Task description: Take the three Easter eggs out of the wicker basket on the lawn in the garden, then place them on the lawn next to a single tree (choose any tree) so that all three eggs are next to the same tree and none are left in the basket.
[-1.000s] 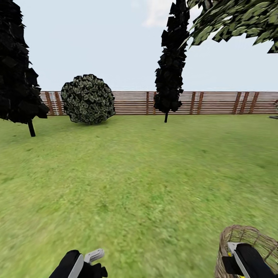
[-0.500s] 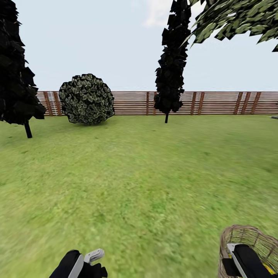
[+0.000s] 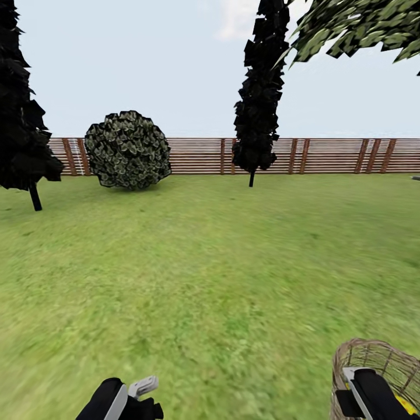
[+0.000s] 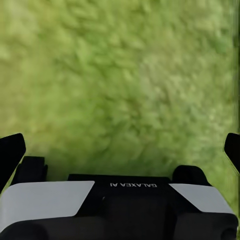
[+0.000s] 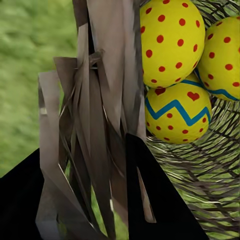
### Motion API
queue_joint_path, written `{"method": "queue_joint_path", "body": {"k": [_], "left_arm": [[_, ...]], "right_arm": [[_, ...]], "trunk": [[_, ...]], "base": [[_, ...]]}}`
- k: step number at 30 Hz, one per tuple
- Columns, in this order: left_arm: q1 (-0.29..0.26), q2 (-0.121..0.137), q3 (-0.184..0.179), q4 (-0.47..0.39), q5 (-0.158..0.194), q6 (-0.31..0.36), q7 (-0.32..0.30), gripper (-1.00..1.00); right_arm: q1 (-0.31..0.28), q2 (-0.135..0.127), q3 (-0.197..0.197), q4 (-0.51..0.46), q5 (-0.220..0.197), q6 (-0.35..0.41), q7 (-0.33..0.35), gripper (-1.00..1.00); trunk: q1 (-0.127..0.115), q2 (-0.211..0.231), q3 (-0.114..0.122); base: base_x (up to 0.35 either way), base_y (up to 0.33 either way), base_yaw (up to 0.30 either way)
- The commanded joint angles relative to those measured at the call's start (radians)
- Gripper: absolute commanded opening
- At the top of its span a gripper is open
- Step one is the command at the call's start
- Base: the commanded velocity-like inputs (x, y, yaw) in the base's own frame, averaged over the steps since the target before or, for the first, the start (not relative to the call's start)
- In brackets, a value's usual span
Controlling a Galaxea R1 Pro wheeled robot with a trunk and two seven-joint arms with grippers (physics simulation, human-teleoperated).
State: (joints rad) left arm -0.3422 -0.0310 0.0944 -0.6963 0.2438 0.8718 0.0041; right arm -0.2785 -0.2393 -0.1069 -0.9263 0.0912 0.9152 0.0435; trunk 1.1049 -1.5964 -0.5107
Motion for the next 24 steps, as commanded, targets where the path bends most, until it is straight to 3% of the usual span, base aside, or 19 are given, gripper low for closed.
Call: {"method": "queue_joint_path", "body": {"k": [1, 24], "left_arm": [[-0.001, -0.002, 0.005, -0.001, 0.002, 0.006, 0.001, 1.0], [-0.001, -0.009, 0.004, 0.0, 0.0, 0.006, 0.001, 1.0]], "right_arm": [[-0.001, 0.0, -0.001, -0.002, 0.028, 0.004, 0.006, -1.0], [-0.001, 0.003, 0.0, -0.006, 0.028, 0.004, 0.005, -1.0]], "trunk": [[0.001, -0.001, -0.001], [0.001, -0.001, -0.001]], "base": [[0.343, -0.164, -0.021], [0.34, -0.169, -0.281]]}}
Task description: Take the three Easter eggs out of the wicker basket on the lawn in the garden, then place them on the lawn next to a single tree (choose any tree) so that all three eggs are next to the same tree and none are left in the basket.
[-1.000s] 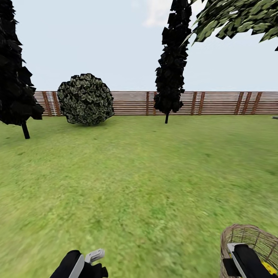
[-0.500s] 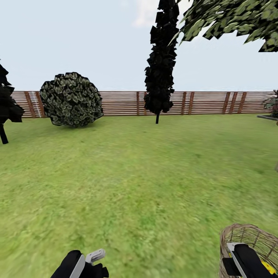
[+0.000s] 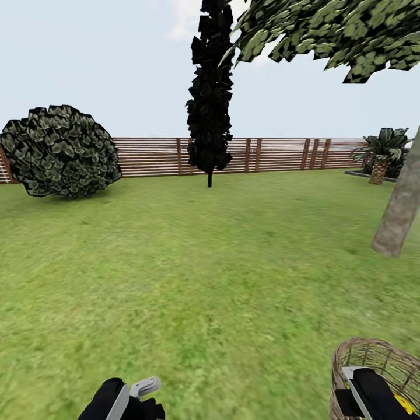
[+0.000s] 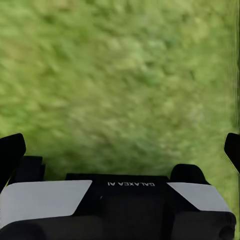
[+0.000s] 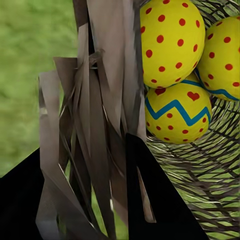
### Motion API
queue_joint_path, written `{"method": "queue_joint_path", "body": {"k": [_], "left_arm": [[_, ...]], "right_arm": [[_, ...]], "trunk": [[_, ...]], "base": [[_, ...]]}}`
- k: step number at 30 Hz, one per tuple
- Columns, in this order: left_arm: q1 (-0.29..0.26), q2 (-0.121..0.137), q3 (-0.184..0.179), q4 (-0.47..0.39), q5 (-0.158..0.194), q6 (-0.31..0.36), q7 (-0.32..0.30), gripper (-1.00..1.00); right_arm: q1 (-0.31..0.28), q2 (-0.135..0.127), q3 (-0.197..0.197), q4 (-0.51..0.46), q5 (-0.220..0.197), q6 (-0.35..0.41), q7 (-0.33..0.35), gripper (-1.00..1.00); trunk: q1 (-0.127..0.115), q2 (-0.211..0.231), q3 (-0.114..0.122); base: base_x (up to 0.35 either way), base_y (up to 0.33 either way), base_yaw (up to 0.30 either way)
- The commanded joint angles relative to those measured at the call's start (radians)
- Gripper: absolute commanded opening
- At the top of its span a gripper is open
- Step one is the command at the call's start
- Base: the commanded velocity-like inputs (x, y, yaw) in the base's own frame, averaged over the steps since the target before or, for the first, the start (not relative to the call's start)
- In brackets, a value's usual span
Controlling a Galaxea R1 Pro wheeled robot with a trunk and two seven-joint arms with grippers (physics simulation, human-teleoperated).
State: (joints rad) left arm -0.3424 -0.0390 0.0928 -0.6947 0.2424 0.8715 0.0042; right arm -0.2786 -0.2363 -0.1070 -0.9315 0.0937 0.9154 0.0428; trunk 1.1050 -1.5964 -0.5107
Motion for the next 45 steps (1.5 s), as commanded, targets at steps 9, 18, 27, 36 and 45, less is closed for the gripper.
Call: {"method": "queue_joint_path", "body": {"k": [9, 18, 27, 36, 45], "left_arm": [[0.0, -0.002, 0.005, -0.002, 0.0, 0.006, 0.001, 1.0], [-0.001, -0.002, 0.005, -0.002, 0.001, 0.006, 0.001, 1.0], [-0.001, -0.014, 0.005, 0.025, 0.001, 0.006, 0.001, 1.0], [-0.001, -0.018, 0.005, 0.029, 0.0, 0.006, 0.001, 1.0], [0.0, -0.017, 0.005, 0.029, 0.0, 0.006, 0.0, 1.0]], "right_arm": [[-0.001, -0.001, -0.002, -0.003, 0.026, 0.003, 0.006, -1.0], [-0.001, -0.001, -0.002, -0.002, 0.026, 0.003, 0.006, -1.0], [-0.001, -0.001, -0.002, -0.001, 0.026, 0.003, 0.006, -1.0], [-0.001, 0.0, -0.002, -0.001, 0.026, 0.003, 0.005, -1.0], [-0.001, -0.001, -0.003, -0.002, 0.026, 0.003, 0.006, -1.0]], "trunk": [[0.001, -0.001, -0.001], [0.001, -0.001, -0.001], [0.001, -0.001, -0.001], [0.001, -0.001, -0.001], [0.001, -0.001, -0.001]], "base": [[0.291, -0.231, -0.228], [0.289, -0.232, -0.203], [0.289, -0.223, -0.169], [0.333, -0.121, -0.246], [0.341, -0.097, -0.263]]}}
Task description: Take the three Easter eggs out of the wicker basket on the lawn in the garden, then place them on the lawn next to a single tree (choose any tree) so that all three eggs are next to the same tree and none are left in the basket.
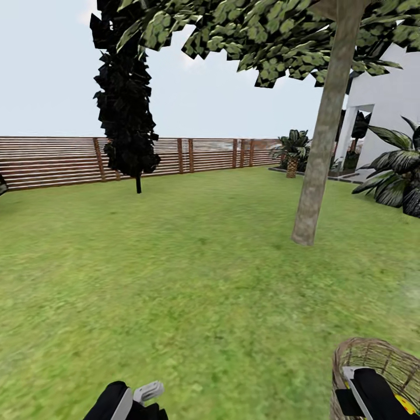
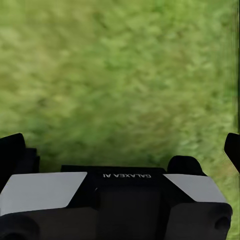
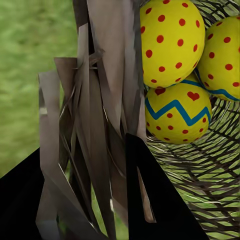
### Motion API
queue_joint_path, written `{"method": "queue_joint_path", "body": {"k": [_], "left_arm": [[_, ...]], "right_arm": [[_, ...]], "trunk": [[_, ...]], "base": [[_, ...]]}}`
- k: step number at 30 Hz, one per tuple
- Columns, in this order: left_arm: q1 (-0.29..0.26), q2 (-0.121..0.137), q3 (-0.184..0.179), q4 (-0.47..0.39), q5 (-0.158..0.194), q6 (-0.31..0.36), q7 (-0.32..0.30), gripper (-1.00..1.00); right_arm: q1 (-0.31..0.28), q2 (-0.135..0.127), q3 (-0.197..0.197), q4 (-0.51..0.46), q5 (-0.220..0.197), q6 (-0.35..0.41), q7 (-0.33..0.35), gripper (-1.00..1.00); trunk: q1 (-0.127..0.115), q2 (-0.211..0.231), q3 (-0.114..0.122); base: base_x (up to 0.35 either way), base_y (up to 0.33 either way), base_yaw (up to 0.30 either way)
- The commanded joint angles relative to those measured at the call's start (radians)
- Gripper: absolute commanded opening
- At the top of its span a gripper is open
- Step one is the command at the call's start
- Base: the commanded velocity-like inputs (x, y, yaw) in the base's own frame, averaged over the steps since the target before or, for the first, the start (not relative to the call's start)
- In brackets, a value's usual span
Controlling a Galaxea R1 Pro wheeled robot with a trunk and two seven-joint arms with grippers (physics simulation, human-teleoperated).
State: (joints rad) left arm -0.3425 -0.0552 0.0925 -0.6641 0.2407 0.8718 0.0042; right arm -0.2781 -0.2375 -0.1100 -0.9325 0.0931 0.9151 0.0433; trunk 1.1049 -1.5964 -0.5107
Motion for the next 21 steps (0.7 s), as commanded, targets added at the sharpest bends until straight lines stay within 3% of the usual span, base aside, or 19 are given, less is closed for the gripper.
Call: {"method": "queue_joint_path", "body": {"k": [1, 21], "left_arm": [[0.0, -0.001, 0.006, -0.002, 0.002, 0.006, 0.0, 1.0], [0.0, 0.0, 0.006, -0.002, 0.002, 0.006, 0.0, 1.0]], "right_arm": [[-0.001, 0.0, 0.0, -0.001, 0.027, 0.004, 0.006, -1.0], [-0.001, 0.0, -0.002, -0.001, 0.026, 0.004, 0.006, -1.0]], "trunk": [[0.001, -0.001, -0.001], [0.001, -0.001, -0.003]], "base": [[0.343, -0.084, -0.24], [0.343, -0.084, -0.173]]}}
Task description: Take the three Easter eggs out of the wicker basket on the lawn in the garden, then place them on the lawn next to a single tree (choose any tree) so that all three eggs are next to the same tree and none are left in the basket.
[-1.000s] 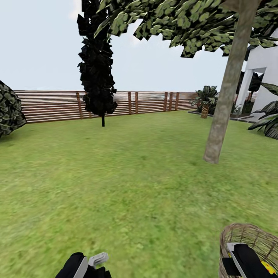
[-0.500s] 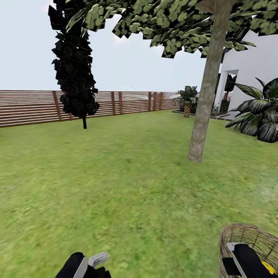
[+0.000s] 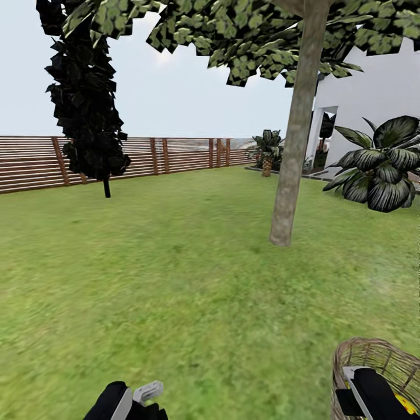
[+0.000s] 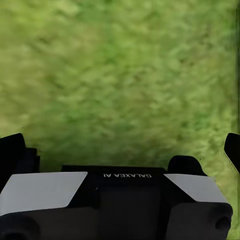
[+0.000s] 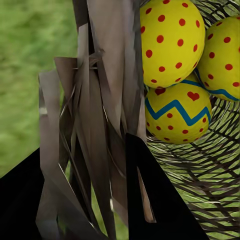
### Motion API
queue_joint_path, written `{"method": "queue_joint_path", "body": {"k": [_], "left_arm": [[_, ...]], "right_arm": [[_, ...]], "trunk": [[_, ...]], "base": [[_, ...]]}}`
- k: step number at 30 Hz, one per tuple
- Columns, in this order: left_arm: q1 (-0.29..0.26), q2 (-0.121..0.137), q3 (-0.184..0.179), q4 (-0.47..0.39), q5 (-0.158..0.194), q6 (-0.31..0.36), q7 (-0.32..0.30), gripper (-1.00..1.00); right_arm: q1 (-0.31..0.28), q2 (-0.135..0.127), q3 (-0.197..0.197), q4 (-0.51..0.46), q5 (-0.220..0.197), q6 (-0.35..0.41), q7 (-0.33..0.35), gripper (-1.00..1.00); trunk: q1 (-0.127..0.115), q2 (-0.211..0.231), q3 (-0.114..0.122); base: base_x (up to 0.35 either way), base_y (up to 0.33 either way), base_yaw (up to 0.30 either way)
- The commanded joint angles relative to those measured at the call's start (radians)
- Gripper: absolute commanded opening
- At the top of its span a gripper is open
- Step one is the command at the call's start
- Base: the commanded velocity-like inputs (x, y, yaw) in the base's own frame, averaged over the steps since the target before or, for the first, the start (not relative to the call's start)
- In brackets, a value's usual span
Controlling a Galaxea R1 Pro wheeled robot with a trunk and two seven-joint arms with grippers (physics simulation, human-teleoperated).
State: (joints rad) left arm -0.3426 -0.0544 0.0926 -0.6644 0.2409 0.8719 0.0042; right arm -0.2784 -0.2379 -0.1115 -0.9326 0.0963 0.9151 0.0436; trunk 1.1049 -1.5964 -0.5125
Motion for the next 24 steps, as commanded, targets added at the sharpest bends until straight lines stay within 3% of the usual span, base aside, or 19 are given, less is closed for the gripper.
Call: {"method": "queue_joint_path", "body": {"k": [1, 24], "left_arm": [[0.0, -0.001, 0.006, -0.001, 0.002, 0.006, 0.0, 1.0], [0.0, -0.001, 0.006, -0.002, 0.003, 0.006, 0.0, 1.0]], "right_arm": [[-0.001, 0.0, 0.0, 0.0, 0.023, 0.004, 0.005, -1.0], [-0.001, 0.002, 0.001, 0.001, 0.022, 0.004, 0.005, -1.0]], "trunk": [[0.001, -0.001, -0.001], [0.001, -0.001, -0.002]], "base": [[0.343, -0.084, -0.084], [0.347, -0.013, -0.007]]}}
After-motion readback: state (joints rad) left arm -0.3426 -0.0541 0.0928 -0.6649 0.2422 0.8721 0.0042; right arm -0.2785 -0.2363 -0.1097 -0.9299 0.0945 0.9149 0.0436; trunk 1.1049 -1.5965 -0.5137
